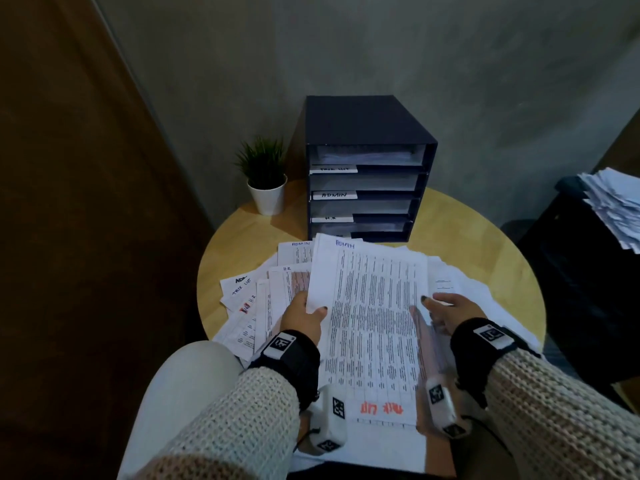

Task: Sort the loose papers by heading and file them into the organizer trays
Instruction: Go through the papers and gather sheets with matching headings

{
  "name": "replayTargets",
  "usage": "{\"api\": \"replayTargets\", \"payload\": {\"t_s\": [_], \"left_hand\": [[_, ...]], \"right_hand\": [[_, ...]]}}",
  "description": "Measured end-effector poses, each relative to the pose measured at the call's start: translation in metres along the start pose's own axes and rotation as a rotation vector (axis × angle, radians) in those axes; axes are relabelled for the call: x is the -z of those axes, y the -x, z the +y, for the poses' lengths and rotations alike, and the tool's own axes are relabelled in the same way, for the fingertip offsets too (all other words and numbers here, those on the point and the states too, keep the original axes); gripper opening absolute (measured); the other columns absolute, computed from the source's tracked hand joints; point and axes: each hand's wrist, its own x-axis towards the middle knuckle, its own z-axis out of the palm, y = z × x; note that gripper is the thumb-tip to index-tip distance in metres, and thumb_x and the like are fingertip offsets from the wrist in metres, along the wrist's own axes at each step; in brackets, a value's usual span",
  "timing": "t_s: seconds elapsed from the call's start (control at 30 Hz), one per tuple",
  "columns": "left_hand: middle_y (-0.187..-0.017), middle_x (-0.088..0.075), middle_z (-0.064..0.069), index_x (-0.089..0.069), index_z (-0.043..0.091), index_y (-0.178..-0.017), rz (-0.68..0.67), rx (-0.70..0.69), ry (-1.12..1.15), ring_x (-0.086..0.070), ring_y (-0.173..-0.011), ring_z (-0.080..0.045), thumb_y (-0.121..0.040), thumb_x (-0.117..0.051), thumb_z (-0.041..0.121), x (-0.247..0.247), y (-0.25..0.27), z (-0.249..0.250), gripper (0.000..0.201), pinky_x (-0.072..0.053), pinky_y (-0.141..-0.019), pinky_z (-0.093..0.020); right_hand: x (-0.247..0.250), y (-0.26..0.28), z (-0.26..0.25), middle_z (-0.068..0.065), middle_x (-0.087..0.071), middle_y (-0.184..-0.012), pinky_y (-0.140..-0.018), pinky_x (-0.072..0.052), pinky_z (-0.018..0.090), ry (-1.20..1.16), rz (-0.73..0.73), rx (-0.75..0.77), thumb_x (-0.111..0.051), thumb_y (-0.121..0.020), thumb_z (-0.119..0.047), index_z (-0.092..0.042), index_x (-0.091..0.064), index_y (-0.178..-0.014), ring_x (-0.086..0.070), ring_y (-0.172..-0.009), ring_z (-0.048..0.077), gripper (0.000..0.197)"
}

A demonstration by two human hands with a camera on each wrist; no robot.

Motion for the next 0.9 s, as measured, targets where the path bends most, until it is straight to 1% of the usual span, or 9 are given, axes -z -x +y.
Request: {"api": "replayTargets", "payload": {"t_s": [0.07, 0.17, 0.33, 0.5, 0.67, 0.73, 0.8, 0.83, 0.9], "left_hand": [[-0.123, -0.061, -0.005, -0.051, 0.012, -0.127, 0.002, -0.040, 0.059, -0.057, -0.112, -0.022, -0.093, -0.055, 0.015, 0.001, 0.000, 0.000, 0.034, -0.041, -0.092, -0.025], [-0.113, -0.064, -0.003, -0.054, 0.014, -0.120, 0.035, -0.032, 0.167, -0.061, -0.105, -0.022, -0.090, -0.061, 0.021, 0.000, -0.002, -0.002, 0.032, -0.047, -0.091, -0.030], [-0.111, -0.064, -0.003, -0.056, 0.011, -0.121, 0.023, -0.011, 0.129, -0.060, -0.101, -0.021, -0.092, -0.058, 0.026, -0.003, -0.004, -0.002, 0.032, -0.045, -0.089, -0.028], [-0.122, -0.061, -0.009, -0.055, 0.008, -0.125, 0.005, 0.020, 0.002, -0.056, -0.108, -0.024, -0.100, -0.039, 0.016, -0.002, -0.013, -0.003, 0.031, -0.042, -0.091, -0.027], [-0.118, -0.062, -0.010, -0.056, 0.008, -0.126, -0.055, 0.051, -0.023, -0.058, -0.106, -0.028, -0.098, -0.033, 0.007, -0.013, -0.020, -0.006, 0.036, -0.045, -0.097, -0.034], [-0.111, -0.063, -0.008, -0.058, 0.008, -0.125, -0.104, 0.044, -0.059, -0.057, -0.098, -0.024, -0.098, -0.031, 0.005, -0.016, -0.021, -0.006, 0.038, -0.046, -0.088, -0.025], [-0.118, -0.064, -0.009, -0.059, 0.014, -0.124, -0.158, 0.036, -0.132, -0.058, -0.095, -0.022, -0.098, -0.034, 0.007, -0.017, -0.022, -0.005, 0.038, -0.045, -0.072, -0.014], [-0.121, -0.064, -0.007, -0.062, 0.017, -0.121, -0.165, 0.053, -0.155, -0.059, -0.097, -0.021, -0.096, -0.038, 0.010, -0.017, -0.024, -0.005, 0.035, -0.046, -0.072, -0.013], [-0.135, -0.053, -0.005, -0.065, 0.027, -0.115, -0.075, 0.138, -0.209, -0.054, -0.115, -0.025, -0.089, -0.050, 0.017, -0.010, -0.029, -0.006, 0.031, -0.046, -0.095, -0.024]], "right_hand": [[-0.002, 0.006, -0.004, 0.009, -0.061, -0.108, -0.099, -0.047, 0.043, -0.003, -0.032, 0.038, -0.070, -0.082, -0.038, -0.013, -0.057, -0.127, -0.061, -0.103, 0.031, 0.053], [-0.004, 0.015, -0.010, 0.007, -0.061, -0.121, -0.097, -0.041, 0.033, 0.139, -0.125, 0.058, -0.070, -0.083, -0.033, -0.010, -0.053, -0.132, -0.055, -0.120, 0.029, 0.057], [-0.004, 0.011, -0.003, 0.009, -0.051, -0.140, -0.106, -0.041, 0.035, 0.249, -0.135, -0.088, -0.074, -0.077, -0.041, -0.006, -0.047, -0.138, -0.050, -0.127, 0.029, 0.076], [-0.002, 0.007, 0.000, 0.013, -0.054, -0.137, -0.105, -0.041, 0.036, 0.305, -0.140, -0.107, -0.068, -0.085, -0.033, -0.004, -0.050, -0.135, -0.052, -0.124, 0.030, 0.061], [-0.003, 0.011, -0.002, 0.012, -0.044, -0.145, -0.100, -0.039, 0.031, 0.409, -0.149, -0.063, -0.053, -0.093, -0.042, -0.007, -0.035, -0.144, -0.047, -0.129, 0.029, 0.065], [-0.003, 0.010, -0.002, 0.012, -0.034, -0.152, -0.105, -0.035, 0.033, 0.427, -0.146, -0.065, -0.050, -0.093, -0.048, -0.008, -0.026, -0.148, -0.041, -0.134, 0.029, 0.073], [-0.004, 0.009, -0.003, 0.012, -0.029, -0.154, -0.110, -0.031, 0.035, 0.454, -0.161, -0.070, -0.051, -0.091, -0.050, -0.008, -0.023, -0.149, -0.036, -0.138, 0.029, 0.077], [-0.004, 0.009, -0.004, 0.012, -0.030, -0.154, -0.112, -0.030, 0.036, 0.449, -0.167, -0.071, -0.055, -0.091, -0.046, -0.007, -0.024, -0.149, -0.035, -0.138, 0.030, 0.076], [-0.004, 0.005, -0.006, 0.012, -0.037, -0.150, -0.113, -0.031, 0.037, 0.458, -0.207, -0.074, -0.062, -0.090, -0.032, -0.007, -0.031, -0.146, -0.039, -0.136, 0.030, 0.069]]}}
